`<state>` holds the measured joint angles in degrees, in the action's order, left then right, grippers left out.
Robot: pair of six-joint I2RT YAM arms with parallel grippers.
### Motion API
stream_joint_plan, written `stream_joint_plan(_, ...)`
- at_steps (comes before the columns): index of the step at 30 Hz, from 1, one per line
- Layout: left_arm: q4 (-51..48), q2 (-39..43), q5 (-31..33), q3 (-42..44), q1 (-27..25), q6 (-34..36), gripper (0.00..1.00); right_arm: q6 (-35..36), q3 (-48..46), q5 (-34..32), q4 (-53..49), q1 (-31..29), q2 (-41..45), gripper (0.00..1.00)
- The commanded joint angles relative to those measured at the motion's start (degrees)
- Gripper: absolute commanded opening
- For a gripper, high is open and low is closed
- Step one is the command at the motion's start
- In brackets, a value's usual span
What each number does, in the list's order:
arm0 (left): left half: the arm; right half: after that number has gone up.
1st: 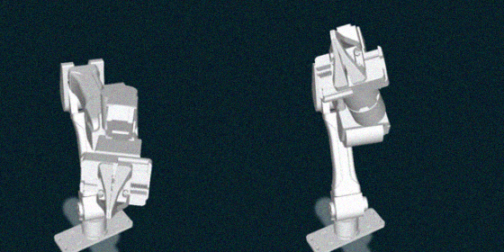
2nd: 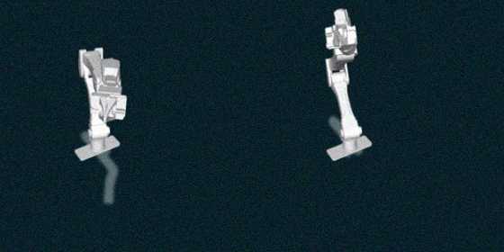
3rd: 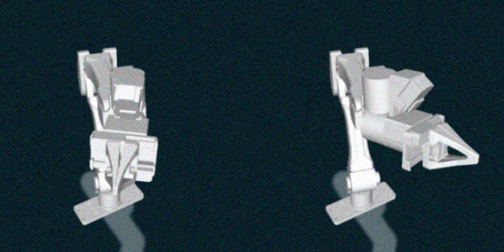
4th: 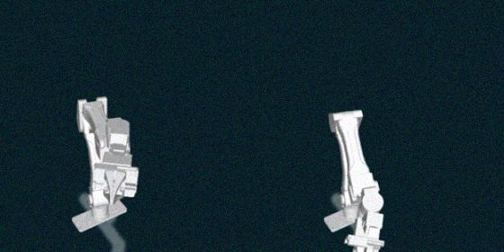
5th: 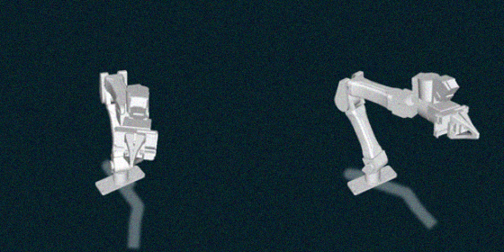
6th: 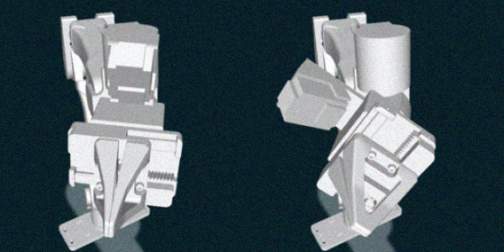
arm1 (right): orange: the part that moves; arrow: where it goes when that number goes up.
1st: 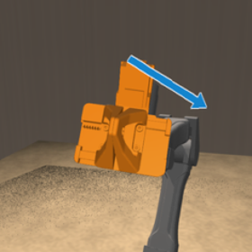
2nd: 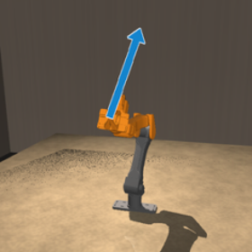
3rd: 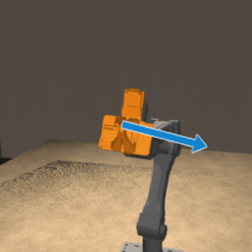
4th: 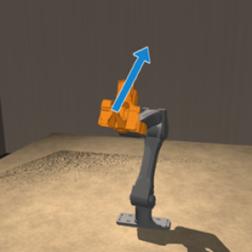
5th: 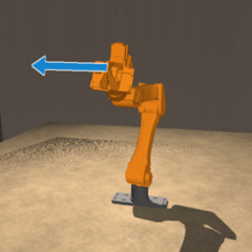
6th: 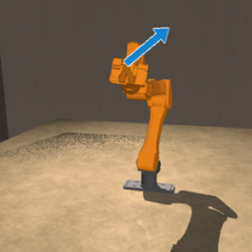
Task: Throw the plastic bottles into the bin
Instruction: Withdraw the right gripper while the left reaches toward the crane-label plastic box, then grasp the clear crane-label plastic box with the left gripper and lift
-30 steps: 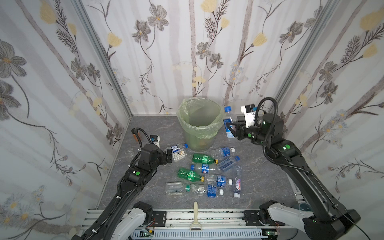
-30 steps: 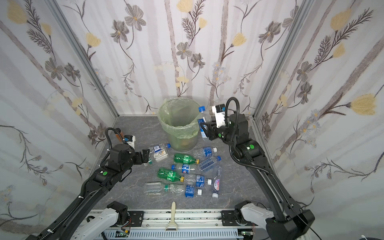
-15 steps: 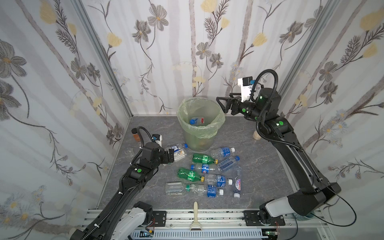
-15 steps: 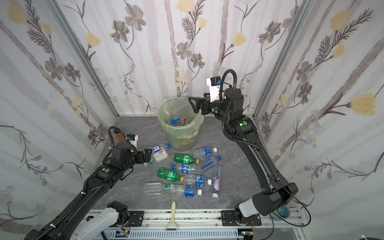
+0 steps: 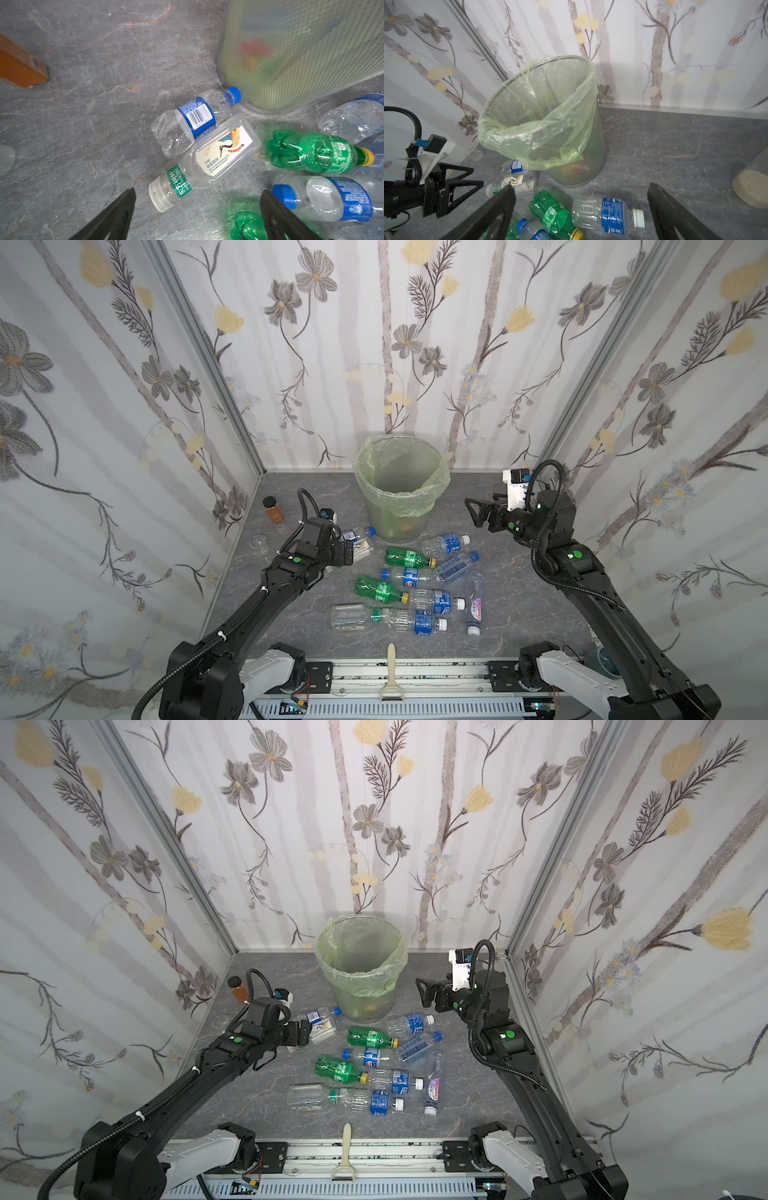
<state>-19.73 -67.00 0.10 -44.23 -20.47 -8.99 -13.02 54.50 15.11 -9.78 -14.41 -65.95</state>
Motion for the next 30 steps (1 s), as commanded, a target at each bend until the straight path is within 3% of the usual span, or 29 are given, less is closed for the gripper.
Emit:
stream_joint_plan(1,1.17,-3.54,-3.07,-1.51,-0.17,0.74,0.93,-0.48,-4.47,-0.79,2.96,1.28,1.82,1.00)
stream_joint_plan(12,7.19,-11.09,-2.16,-3.06,-3.15,1.94,0.93,-3.13,-14.61,-0.05,6.34,2.99,3.13,1.00)
stream_joint_plan(25,8.91,-20.57,-3.04,-4.55,-4.77,5.05,0.89,-4.21,-15.38,0.70,7.57,3.32,3.10,1.00)
stream_joint_plan(30,9.00,-22.03,-3.15,-4.42,-5.28,4.31,0.82,-4.21,-15.39,0.72,7.68,3.43,3.31,1.00)
